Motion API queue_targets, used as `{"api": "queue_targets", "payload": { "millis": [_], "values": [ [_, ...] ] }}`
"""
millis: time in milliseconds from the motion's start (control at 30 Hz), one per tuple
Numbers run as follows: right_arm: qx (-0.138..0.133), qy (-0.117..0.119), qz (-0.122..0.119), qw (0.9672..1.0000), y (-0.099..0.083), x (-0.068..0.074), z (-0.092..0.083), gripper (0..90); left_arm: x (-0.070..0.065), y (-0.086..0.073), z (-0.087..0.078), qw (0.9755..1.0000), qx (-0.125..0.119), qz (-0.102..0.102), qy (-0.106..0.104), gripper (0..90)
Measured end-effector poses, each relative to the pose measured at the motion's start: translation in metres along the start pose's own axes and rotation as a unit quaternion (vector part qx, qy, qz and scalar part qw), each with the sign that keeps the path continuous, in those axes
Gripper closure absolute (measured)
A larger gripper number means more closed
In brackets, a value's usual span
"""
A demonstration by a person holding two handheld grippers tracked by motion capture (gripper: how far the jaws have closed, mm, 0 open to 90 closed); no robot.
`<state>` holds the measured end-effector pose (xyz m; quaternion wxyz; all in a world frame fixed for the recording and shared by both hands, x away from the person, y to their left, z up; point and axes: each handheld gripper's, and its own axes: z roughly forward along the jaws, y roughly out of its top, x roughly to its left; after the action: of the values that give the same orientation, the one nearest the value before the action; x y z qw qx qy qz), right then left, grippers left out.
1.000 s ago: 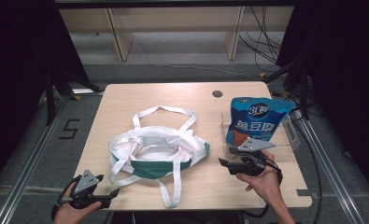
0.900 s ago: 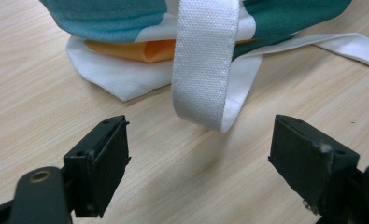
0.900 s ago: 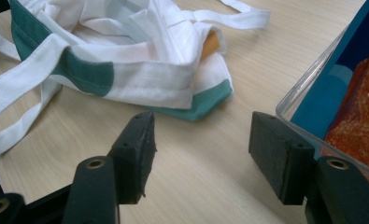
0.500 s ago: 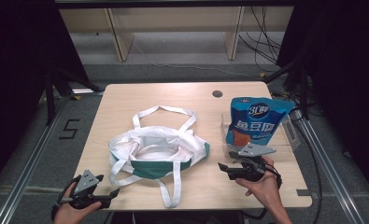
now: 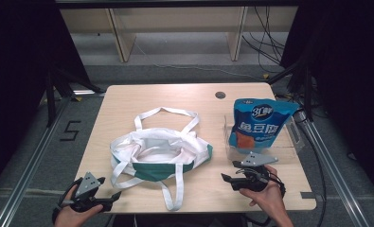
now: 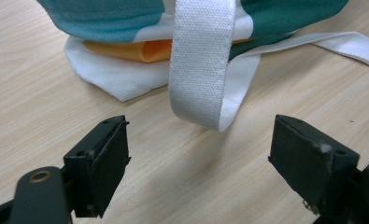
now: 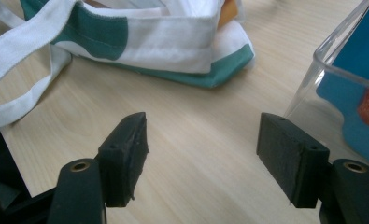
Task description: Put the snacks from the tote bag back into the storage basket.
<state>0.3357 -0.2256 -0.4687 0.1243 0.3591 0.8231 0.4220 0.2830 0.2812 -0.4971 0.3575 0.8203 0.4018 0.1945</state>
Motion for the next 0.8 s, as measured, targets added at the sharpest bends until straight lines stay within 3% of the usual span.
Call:
{"api": "queue_targets", "payload": {
  "millis": [67, 100, 167, 267, 300, 333, 433, 500, 533, 600, 633, 800],
  "values": [
    [0.007, 0.002, -0.005, 1.0, -0.003, -0.001, -0.001, 33.7, 0.001, 0.0, -0.001, 0.9999, 0.007, 0.009, -0.001, 18.8],
    [0.011, 0.0, 0.009, 0.9999, -0.005, 0.002, -0.002, 33.4, 0.0, 0.0, 0.0, 1.0, -0.001, 0.0, -0.001, 18.8],
    [0.009, 0.003, 0.001, 0.9999, -0.01, -0.001, 0.0, 32.1, -0.001, -0.001, 0.001, 0.9999, -0.01, -0.008, -0.001, 18.8],
    [0.019, -0.001, 0.007, 0.9998, -0.017, -0.002, -0.001, 30.0, -0.001, 0.0, 0.001, 1.0, -0.002, -0.002, 0.004, 18.8],
    [0.02, -0.013, 0.007, 0.9997, -0.02, -0.002, -0.003, 29.4, -0.002, 0.0, 0.001, 1.0, -0.005, -0.007, 0.004, 18.8],
    [0.021, -0.007, 0.012, 0.9997, -0.023, -0.003, -0.003, 28.6, -0.002, 0.0, 0.001, 0.9999, -0.005, -0.009, 0.004, 18.8],
    [0.028, -0.017, 0.016, 0.9993, -0.03, -0.003, -0.005, 25.8, -0.001, 0.0, 0.001, 1.0, -0.003, -0.003, 0.003, 18.8],
    [0.034, -0.025, 0.024, 0.9988, -0.033, -0.001, -0.007, 25.1, -0.002, 0.0, 0.002, 0.9999, -0.008, -0.01, -0.001, 18.8],
    [0.029, -0.024, 0.018, 0.9991, -0.035, -0.002, -0.007, 24.6, -0.001, 0.0, 0.0, 1.0, -0.001, 0.005, -0.002, 18.8],
    [0.035, -0.03, 0.024, 0.9987, -0.038, 0.0, -0.009, 23.2, -0.001, 0.0, 0.001, 1.0, -0.003, 0.005, 0.0, 18.8],
    [0.032, -0.021, 0.027, 0.9989, -0.039, 0.0, -0.009, 23.1, -0.001, 0.0, 0.001, 1.0, -0.002, 0.007, 0.001, 18.5],
    [0.034, -0.041, 0.02, 0.9984, -0.045, 0.003, -0.011, 21.6, 0.0, 0.0, 0.001, 0.9999, -0.002, 0.01, 0.005, 18.0]
  ]
}}
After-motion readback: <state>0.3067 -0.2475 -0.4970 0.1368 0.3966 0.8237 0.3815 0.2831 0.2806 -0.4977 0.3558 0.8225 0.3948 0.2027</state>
